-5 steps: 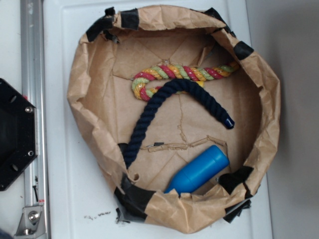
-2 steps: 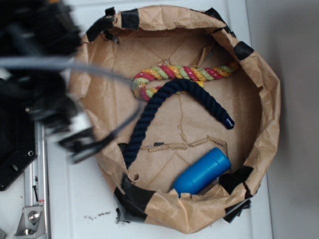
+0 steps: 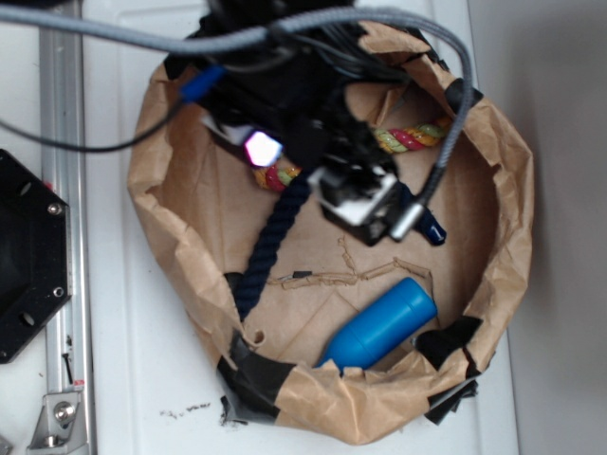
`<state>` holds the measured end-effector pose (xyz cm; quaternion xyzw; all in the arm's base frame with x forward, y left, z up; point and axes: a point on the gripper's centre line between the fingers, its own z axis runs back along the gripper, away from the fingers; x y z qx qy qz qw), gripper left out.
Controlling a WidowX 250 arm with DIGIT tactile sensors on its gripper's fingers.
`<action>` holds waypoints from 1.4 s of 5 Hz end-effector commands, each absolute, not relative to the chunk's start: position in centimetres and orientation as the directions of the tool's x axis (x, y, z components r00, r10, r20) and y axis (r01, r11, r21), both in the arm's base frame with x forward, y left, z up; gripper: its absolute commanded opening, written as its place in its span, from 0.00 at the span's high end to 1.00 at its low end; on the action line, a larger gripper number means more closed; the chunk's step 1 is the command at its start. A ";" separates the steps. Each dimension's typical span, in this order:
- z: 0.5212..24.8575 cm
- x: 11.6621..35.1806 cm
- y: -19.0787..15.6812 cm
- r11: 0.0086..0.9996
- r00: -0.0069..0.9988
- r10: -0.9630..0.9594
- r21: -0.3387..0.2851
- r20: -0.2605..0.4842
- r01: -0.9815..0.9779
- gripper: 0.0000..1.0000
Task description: Grab the blue bottle.
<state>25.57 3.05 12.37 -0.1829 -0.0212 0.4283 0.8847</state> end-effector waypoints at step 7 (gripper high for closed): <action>5.4 28.7 -4.0 0.902 0.900 0.431 -0.029 0.071 -0.430 1.00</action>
